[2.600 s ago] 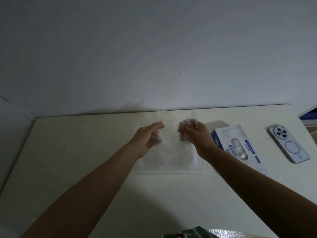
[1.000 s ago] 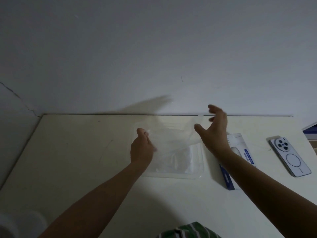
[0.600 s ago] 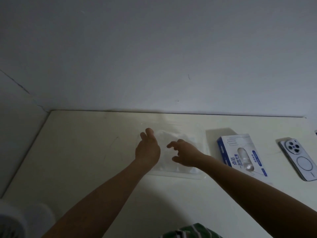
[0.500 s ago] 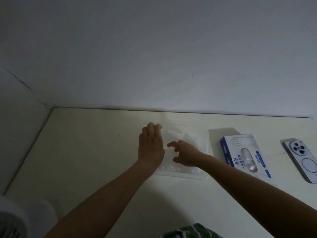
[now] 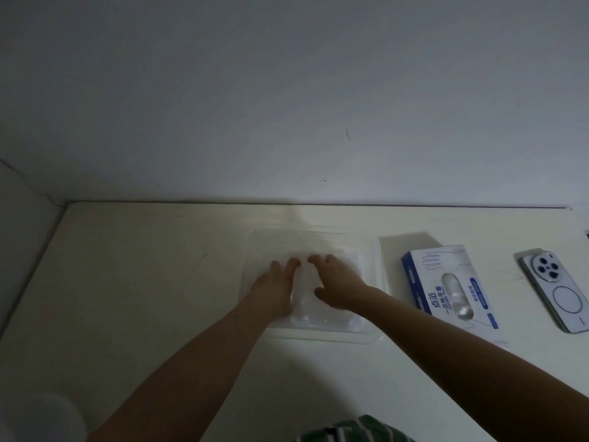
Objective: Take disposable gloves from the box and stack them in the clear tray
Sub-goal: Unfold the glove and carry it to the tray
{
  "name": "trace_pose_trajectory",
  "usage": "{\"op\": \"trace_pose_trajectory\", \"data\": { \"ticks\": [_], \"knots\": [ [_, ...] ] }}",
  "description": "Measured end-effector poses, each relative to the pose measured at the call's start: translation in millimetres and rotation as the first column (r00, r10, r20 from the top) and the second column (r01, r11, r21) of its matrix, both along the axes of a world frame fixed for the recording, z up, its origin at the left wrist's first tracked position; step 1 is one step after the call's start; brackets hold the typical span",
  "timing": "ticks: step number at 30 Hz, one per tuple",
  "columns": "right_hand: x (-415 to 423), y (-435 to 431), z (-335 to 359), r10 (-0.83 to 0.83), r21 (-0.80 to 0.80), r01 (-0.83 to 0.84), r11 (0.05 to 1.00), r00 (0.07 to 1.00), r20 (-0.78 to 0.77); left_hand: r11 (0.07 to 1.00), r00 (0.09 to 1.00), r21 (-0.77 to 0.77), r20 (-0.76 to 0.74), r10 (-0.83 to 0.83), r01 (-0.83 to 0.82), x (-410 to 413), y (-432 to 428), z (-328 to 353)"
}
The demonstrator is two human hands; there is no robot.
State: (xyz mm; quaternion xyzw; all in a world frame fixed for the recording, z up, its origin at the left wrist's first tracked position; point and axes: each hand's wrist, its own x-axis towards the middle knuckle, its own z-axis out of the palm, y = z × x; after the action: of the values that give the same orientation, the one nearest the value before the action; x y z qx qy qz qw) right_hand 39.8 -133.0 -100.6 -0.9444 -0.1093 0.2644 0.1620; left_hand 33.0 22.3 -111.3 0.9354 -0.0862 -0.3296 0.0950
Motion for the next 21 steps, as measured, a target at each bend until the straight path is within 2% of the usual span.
{"op": "trace_pose_trajectory", "data": {
  "ticks": [2,5,12,16,18,19,21],
  "knots": [
    [-0.3,-1.7,-8.6,0.002,-0.101,-0.014,0.995,0.993,-0.118,0.999,1.0,0.042,-0.026,-0.013,0.014,-0.6,0.2,-2.5],
    [-1.1,-1.5,-15.5,-0.002,-0.166,-0.037,0.985,0.973,-0.229,0.995,0.999,0.1,-0.041,-0.021,0.025,-0.4,-0.3,-5.6],
    [-5.3,5.6,-16.8,0.027,-0.274,-0.096,0.957,0.97,-0.242,0.994,1.0,0.111,0.001,-0.021,0.021,-6.2,3.4,-7.6],
    [-12.3,6.4,2.5,0.042,-0.206,-0.09,0.974,0.973,-0.229,0.996,0.999,0.089,-0.036,0.014,-0.01,-6.2,7.7,-0.2],
    [-13.2,4.9,19.4,0.047,-0.119,-0.063,0.991,0.99,-0.135,0.993,0.999,0.11,-0.021,0.04,-0.038,-4.8,6.9,9.9],
    [-14.0,2.2,29.1,0.025,-0.043,-0.027,0.999,0.998,-0.05,0.992,0.999,0.122,0.042,0.027,-0.032,-4.3,4.9,16.5],
    [-14.4,-5.8,48.7,-0.076,0.134,0.06,0.989,0.99,0.115,0.995,0.96,0.092,0.279,0.0,-0.027,-2.4,-1.6,32.1]
  ]
}}
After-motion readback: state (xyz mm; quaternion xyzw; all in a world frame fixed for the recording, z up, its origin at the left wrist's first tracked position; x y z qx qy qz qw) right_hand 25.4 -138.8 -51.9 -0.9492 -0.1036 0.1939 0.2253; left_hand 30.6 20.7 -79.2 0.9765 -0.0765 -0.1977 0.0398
